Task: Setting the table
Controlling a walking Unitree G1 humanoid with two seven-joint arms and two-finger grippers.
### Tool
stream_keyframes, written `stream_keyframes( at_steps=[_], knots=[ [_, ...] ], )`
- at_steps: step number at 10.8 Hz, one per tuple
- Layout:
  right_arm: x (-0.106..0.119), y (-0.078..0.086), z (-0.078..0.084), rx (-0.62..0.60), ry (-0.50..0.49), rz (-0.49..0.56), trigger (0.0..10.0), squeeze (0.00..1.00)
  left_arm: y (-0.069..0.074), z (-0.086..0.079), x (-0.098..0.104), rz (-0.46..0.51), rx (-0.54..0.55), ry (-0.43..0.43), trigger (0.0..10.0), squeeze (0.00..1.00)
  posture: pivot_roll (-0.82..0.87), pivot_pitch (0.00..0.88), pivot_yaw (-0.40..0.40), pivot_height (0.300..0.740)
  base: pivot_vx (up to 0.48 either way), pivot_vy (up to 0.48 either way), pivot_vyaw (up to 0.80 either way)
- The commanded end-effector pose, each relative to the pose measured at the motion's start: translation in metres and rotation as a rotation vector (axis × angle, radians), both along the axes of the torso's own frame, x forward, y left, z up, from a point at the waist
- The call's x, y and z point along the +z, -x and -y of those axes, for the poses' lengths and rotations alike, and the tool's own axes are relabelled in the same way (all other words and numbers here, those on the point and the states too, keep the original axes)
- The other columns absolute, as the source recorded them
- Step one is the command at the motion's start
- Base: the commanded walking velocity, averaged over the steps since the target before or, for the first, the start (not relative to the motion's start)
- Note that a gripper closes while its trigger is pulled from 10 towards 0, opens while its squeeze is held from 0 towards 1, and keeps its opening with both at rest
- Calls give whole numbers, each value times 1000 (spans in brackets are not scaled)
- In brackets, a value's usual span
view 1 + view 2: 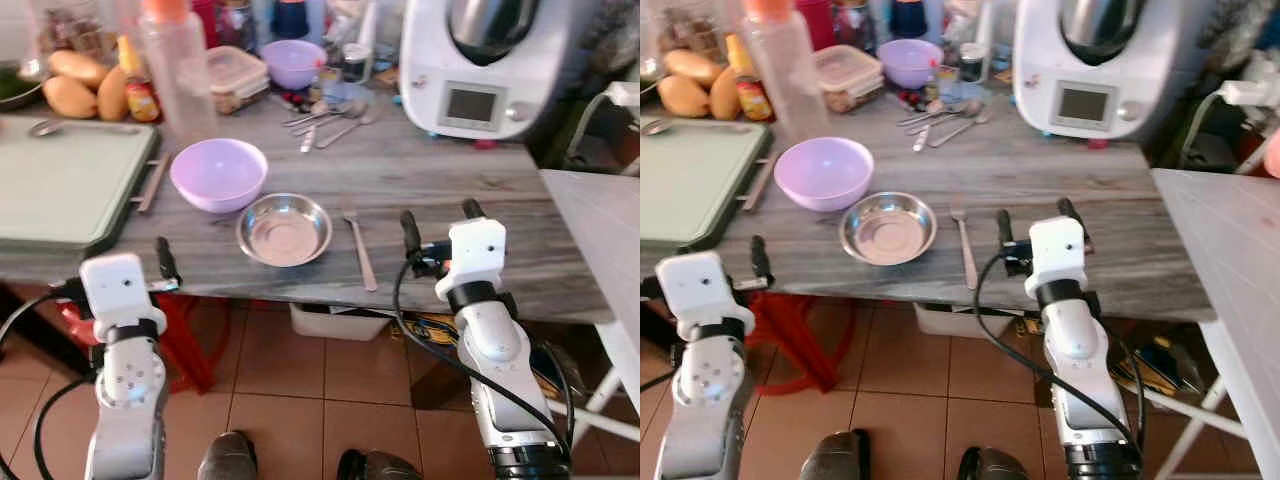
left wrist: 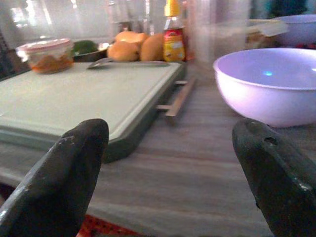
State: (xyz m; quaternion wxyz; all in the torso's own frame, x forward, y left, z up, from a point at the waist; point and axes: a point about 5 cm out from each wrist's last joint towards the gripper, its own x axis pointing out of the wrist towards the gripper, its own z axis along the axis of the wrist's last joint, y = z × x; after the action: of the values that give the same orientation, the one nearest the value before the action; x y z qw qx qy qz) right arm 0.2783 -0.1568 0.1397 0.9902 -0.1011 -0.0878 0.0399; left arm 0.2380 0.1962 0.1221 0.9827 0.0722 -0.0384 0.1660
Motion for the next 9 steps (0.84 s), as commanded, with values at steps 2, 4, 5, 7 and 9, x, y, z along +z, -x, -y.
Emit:
stream_keyframes(
  at_steps=[2, 4, 5, 7, 9],
  knots=[
    [-4, 6, 10, -38, -61, -3, 10000, 0, 7, 5, -15, -53, -42, -25, 10000, 0, 35, 84, -44, 740, 0, 0, 0],
    [-20, 24, 27, -116, -37, -41, 10000, 0, 17, -4, -29, -97, 15, -25, 10000, 0, 13, 70, -21, 740, 0, 0, 0],
    [-19, 25, 28, -117, -36, -41, 10000, 0, 17, -5, -29, -96, 15, -30, 10000, 0, 14, 64, -13, 740, -307, 0, 0],
    [-18, 16, 25, -95, -27, -32, 10000, 0, 9, -6, -25, -77, -13, -56, 10000, 0, 17, 69, -4, 740, -294, 0, 0],
    [-9, 5, 21, -82, -20, 7, 10000, 0, 4, -8, -15, -37, -8, -75, 10000, 0, 28, 86, -16, 740, -285, 0, 0]
  ],
)
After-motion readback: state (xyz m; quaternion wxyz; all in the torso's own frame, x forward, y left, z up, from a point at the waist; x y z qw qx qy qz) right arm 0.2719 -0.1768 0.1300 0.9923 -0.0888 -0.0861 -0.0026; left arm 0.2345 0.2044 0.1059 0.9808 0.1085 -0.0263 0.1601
